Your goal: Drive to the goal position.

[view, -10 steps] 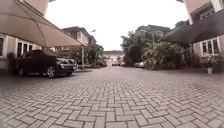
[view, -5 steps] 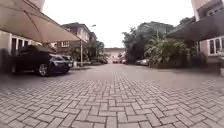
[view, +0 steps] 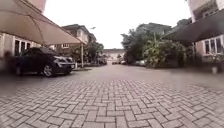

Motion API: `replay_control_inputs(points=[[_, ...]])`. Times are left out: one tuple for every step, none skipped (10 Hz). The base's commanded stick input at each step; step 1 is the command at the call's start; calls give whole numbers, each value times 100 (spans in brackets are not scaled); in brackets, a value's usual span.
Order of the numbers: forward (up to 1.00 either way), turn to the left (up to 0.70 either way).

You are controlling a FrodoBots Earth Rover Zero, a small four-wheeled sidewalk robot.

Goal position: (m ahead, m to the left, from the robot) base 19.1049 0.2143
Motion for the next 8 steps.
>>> replay_control_inputs(points=[[70,0],[70,0],[70,0],[70,0],[70,0],[70,0],[70,0],[70,0]])
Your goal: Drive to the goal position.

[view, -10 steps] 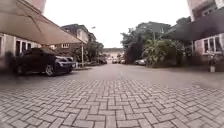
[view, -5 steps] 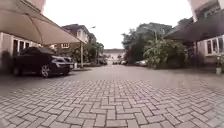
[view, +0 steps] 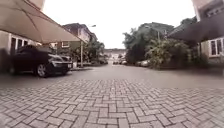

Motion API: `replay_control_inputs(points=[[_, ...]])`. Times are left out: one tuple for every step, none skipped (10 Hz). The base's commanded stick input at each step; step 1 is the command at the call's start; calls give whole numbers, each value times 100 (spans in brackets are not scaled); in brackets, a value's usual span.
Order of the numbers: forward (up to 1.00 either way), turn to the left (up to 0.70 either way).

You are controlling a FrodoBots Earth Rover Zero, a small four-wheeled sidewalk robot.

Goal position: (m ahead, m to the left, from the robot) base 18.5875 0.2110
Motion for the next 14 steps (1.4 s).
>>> replay_control_inputs(points=[[70,0],[70,0],[70,0],[70,0],[70,0],[70,0],[70,-4],[70,-27],[70,-35],[70,-34],[70,-14],[70,0],[70,0],[70,0]])
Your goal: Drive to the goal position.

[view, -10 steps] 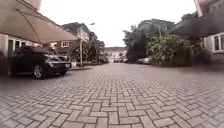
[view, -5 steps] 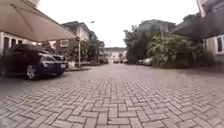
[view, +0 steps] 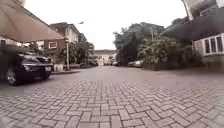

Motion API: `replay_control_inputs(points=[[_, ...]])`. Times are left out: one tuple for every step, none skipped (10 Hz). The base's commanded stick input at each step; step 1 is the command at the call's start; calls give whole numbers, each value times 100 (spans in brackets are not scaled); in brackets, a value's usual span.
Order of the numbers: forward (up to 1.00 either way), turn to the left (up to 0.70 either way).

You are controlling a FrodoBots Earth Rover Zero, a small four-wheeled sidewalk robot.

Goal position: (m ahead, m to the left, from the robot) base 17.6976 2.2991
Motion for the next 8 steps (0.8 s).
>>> replay_control_inputs(points=[[70,0],[70,0],[70,0],[70,0],[70,0],[70,0],[70,0],[70,0]])
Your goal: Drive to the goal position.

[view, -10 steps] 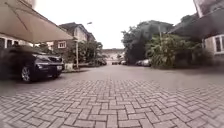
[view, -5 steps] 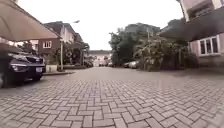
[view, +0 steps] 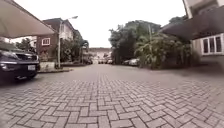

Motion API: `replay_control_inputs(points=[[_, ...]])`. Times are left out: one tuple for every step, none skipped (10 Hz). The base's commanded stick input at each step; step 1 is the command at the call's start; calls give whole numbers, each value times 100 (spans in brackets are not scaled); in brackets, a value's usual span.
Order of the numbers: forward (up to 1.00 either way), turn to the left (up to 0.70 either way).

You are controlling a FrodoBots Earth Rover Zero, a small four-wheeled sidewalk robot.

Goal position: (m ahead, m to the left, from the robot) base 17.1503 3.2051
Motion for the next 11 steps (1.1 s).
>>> replay_control_inputs(points=[[70,0],[70,0],[70,0],[70,0],[70,0],[70,14],[70,35],[70,35],[70,0],[70,0],[70,0]])
